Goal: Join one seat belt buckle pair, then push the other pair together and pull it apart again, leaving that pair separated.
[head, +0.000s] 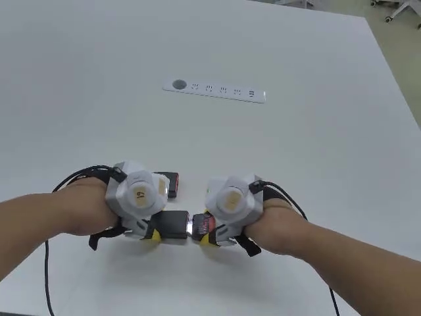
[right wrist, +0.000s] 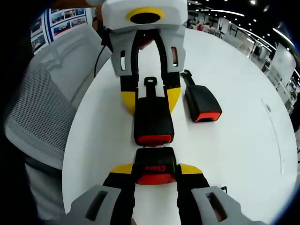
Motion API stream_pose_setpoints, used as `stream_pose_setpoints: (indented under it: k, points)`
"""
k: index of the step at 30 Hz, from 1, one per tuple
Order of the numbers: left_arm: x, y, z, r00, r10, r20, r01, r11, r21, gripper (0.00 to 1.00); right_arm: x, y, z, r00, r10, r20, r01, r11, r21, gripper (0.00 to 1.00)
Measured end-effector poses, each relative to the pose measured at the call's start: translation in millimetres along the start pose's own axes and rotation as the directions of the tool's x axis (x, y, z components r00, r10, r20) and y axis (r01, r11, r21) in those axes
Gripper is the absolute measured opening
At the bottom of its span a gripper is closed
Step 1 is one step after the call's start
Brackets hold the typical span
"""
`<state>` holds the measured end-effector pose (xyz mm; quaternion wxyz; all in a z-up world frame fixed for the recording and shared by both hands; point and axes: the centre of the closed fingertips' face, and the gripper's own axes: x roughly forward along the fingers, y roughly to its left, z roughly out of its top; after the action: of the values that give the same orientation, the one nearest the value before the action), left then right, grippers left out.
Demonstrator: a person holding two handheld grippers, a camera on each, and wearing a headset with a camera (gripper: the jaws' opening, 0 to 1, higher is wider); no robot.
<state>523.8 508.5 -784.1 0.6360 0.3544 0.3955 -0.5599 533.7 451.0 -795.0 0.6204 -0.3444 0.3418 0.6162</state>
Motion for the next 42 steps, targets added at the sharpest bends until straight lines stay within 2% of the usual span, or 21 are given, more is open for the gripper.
stream_pose_setpoints:
  k: [5,9,13,21,26,42]
  points:
    - [0.4,2.0,-1.2,0.9999,-0.001,-0.014,0.0,1.0,-0.008,0.31,-1.8,2.7,-3.5,0.9999,-0.009,-0.006,0.009,1.0,0.011,0.3]
    - [2.8,2.7,-4.5,1.0,0.004,0.005,-0.004,1.0,-0.014,0.31,-4.1,3.4,-6.2,0.9994,-0.016,-0.031,0.016,1.0,-0.019,0.3]
    - [4.9,7.0,-6.8,1.0,-0.007,-0.003,0.007,1.0,-0.017,0.3,-5.4,1.4,-7.7,0.9994,-0.005,-0.034,0.004,1.0,-0.003,0.3]
    - [6.5,5.1,-8.6,0.9999,-0.008,0.009,0.008,1.0,-0.023,0.3,-6.0,2.3,-10.7,0.9991,0.0,-0.043,0.0,1.0,-0.01,0.3]
    - [7.6,5.6,-9.0,0.9998,-0.006,0.019,0.007,0.999,-0.032,0.3,-4.2,0.4,-9.3,0.9993,-0.003,-0.037,0.003,1.0,0.01,0.3]
    - [9.1,5.4,-10.6,1.0,-0.003,0.008,0.003,0.999,-0.037,0.3,-2.9,3.8,-11.5,0.9975,-0.012,-0.07,0.013,1.0,0.014,0.31]
